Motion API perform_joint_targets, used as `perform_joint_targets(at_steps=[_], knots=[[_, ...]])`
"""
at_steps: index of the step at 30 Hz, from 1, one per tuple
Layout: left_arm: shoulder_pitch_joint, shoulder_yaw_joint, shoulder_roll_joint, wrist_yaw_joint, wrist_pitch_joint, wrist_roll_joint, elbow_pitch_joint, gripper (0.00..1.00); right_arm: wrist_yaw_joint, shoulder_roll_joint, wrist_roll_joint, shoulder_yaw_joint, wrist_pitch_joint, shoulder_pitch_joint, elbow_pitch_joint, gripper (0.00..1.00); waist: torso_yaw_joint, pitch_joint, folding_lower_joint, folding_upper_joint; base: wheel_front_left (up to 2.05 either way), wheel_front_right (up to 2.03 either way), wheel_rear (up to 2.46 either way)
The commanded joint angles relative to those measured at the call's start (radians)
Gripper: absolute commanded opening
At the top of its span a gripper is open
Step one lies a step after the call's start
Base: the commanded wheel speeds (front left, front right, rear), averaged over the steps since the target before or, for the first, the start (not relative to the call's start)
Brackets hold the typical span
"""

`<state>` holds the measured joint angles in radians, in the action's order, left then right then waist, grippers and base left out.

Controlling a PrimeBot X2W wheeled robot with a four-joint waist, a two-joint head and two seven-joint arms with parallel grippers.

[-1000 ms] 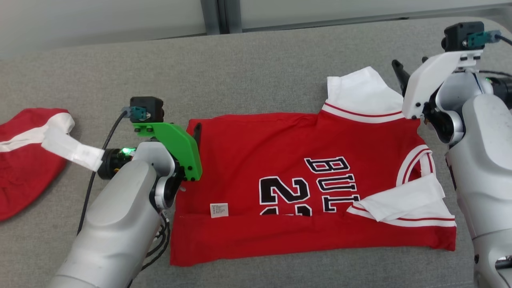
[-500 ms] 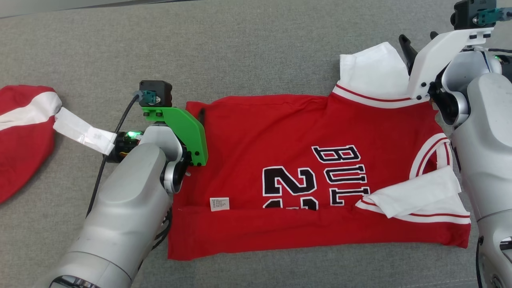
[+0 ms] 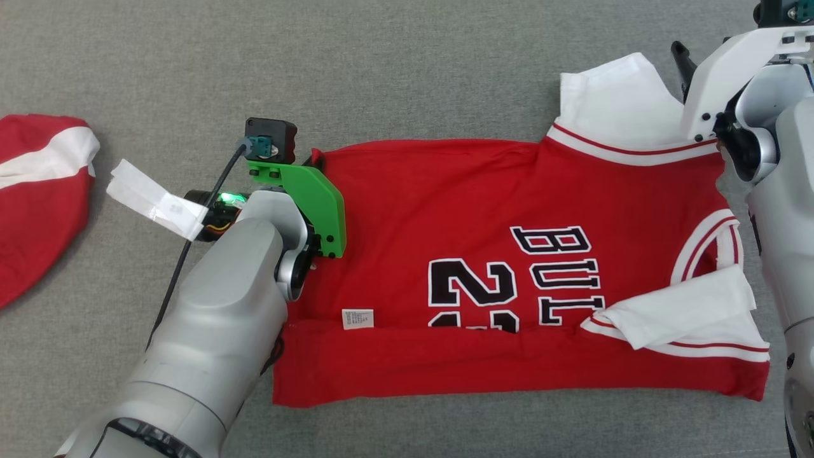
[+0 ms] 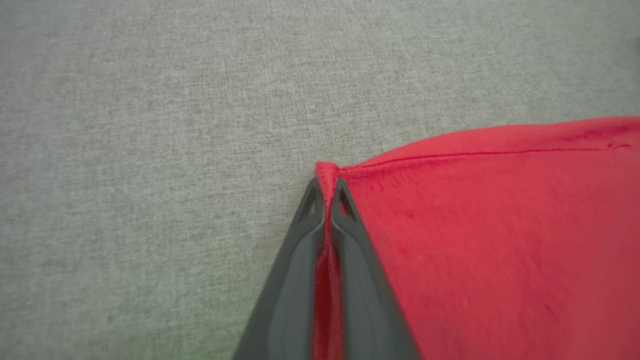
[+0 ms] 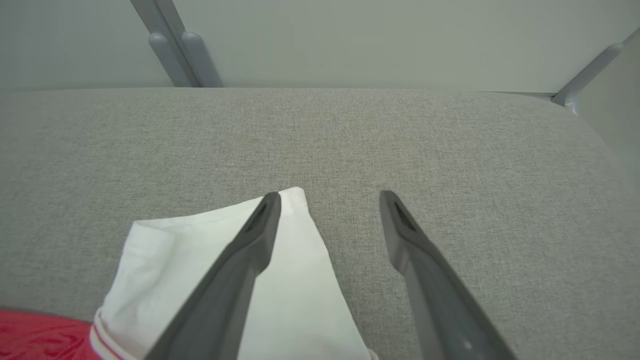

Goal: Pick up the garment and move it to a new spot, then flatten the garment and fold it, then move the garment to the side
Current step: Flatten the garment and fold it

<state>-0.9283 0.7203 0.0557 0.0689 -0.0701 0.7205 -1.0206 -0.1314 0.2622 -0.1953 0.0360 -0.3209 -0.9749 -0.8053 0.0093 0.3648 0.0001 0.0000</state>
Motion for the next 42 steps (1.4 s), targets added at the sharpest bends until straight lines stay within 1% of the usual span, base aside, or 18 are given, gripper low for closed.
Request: perform_joint_targets(at_steps=[1,4,7,13,17,18,19,20,21,24,27,31,36,40,42], knots=[[-0.006,0.008,0.006,-0.005,0.007,-0.004,-0.011,0.0,0.001,0.006,0.013,-0.01,-0.013,-0.012,-0.014,1.0,0.03,0.022,-0.0001,0.0,0.0,0.0,0.0],[-0.01,0.026,0.001,-0.009,0.025,0.005,0.001,0.0,0.001,0.023,0.047,-0.038,-0.039,-0.021,-0.042,1.0,0.06,0.039,-0.0001,0.0,0.0,0.0,0.0],[-0.007,0.058,-0.002,-0.014,0.037,0.032,0.052,0.0,0.001,0.037,0.081,-0.078,-0.047,-0.025,-0.07,1.0,0.086,0.06,-0.0001,0.0,0.0,0.0,0.0],[-0.012,0.131,-0.003,0.02,0.049,0.079,0.139,0.0,0.002,0.031,0.097,-0.126,-0.036,-0.014,-0.107,1.0,0.12,0.091,-0.0001,0.0,0.0,0.0,0.0],[-0.018,0.167,-0.003,0.036,0.058,0.107,0.165,0.0,0.001,0.021,0.107,-0.116,-0.033,-0.01,-0.125,1.0,0.127,0.099,-0.0001,0.0,0.0,0.0,0.0],[-0.024,0.178,-0.003,0.041,0.065,0.119,0.171,0.0,0.001,0.013,0.091,-0.1,-0.051,-0.008,-0.141,0.74,0.128,0.101,-0.0001,0.0,0.0,0.0,0.0],[-0.025,0.182,-0.003,0.043,0.068,0.125,0.173,0.0,0.0,0.009,0.086,-0.087,-0.052,-0.006,-0.143,0.11,0.128,0.1,-0.0001,0.0,0.0,0.0,0.0],[-0.028,0.184,-0.003,0.045,0.076,0.13,0.173,0.0,-0.001,0.012,0.077,-0.086,-0.051,-0.004,-0.144,0.0,0.127,0.098,-0.0001,0.0,0.0,0.0,0.0],[-0.031,0.186,-0.003,0.048,0.082,0.13,0.171,0.0,0.0,0.018,0.076,-0.088,-0.044,-0.004,-0.142,0.0,0.126,0.096,-0.0001,0.0,0.0,0.0,0.0],[-0.038,0.184,-0.003,0.058,0.118,0.137,0.151,0.0,0.002,0.052,0.094,-0.109,0.023,-0.005,-0.12,0.0,0.12,0.081,-0.0001,0.0,0.0,0.0,0.0],[-0.036,0.174,-0.002,0.061,0.157,0.145,0.125,0.0,0.002,0.039,0.103,-0.115,0.096,-0.002,-0.104,0.0,0.111,0.058,-0.0001,0.0,0.0,0.0,0.0],[-0.032,0.167,-0.003,0.039,0.221,0.147,0.099,0.0,0.002,0.012,0.047,-0.109,0.176,0.014,-0.089,0.0,0.09,0.017,-0.0001,0.0,0.0,0.0,0.0],[0.016,0.155,0.009,0.015,0.288,0.156,0.061,0.0,0.002,0.014,-0.027,-0.014,0.269,0.061,-0.036,0.0,0.061,-0.053,-0.0001,0.0,0.0,0.0,0.0],[0.051,0.149,0.012,0.001,0.312,0.158,0.044,0.0,0.002,0.05,-0.096,0.052,0.324,0.131,0.011,0.0,0.044,-0.11,-0.0001,0.0,0.0,0.0,0.0],[0.07,0.15,0.015,-0.005,0.318,0.157,0.035,0.0,0.002,0.064,-0.135,0.08,0.326,0.166,0.035,0.0,0.036,-0.136,-0.0001,0.0,0.0,0.0,0.0]])
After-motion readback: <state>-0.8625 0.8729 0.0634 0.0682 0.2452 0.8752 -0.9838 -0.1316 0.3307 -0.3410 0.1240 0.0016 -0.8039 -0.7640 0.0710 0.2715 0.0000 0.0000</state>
